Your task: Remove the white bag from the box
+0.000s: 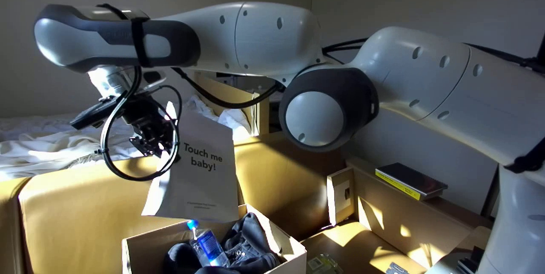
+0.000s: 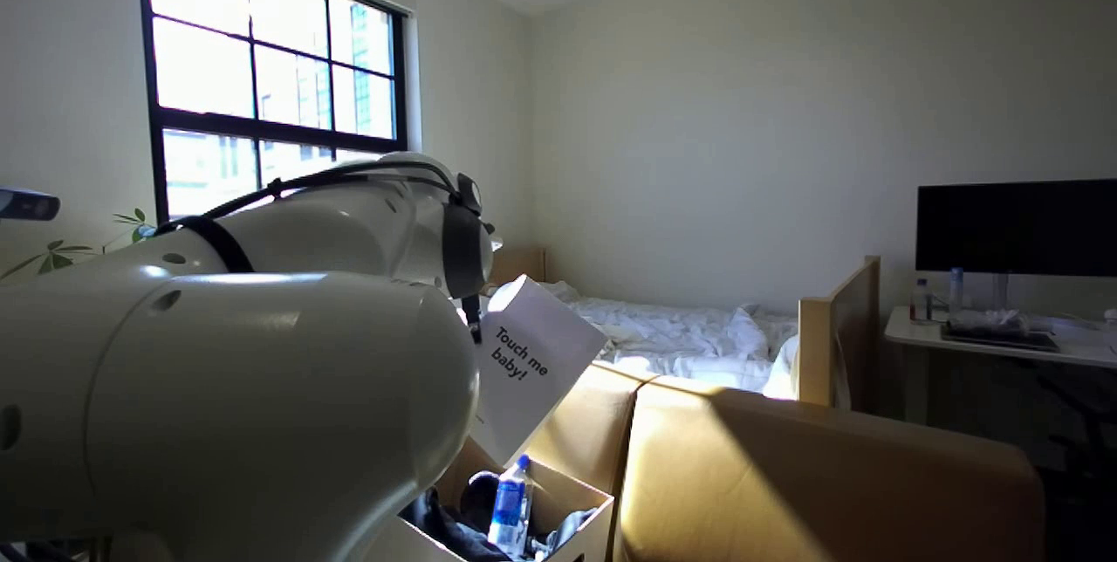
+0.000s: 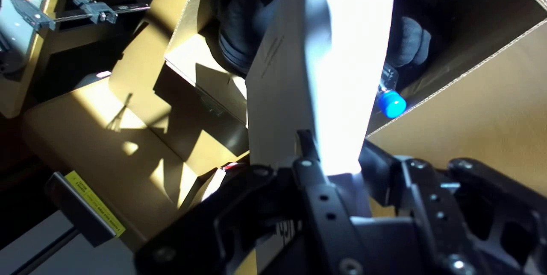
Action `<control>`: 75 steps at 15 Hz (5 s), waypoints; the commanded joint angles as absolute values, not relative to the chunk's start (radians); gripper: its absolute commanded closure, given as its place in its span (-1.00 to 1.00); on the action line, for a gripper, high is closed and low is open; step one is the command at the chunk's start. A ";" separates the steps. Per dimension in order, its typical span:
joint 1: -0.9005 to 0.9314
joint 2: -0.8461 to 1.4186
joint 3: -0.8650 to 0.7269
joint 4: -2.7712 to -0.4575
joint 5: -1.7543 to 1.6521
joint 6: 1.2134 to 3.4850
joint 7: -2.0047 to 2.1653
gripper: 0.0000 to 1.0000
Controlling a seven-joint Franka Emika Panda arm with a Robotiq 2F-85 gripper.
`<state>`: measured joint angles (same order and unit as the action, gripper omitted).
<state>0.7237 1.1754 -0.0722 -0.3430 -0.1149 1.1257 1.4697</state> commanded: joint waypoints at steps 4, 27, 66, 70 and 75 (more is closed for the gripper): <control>0.678 1.049 -0.109 -0.346 -0.155 0.997 1.487 0.86; 0.230 1.181 -0.116 -0.360 -0.135 0.825 1.336 0.88; 0.197 1.488 -0.267 -0.448 -0.334 0.799 2.243 -1.00; 0.203 1.488 -0.270 -0.403 -0.334 0.773 2.237 -1.00; 0.217 1.430 -0.271 -0.363 -0.324 0.741 2.168 -1.00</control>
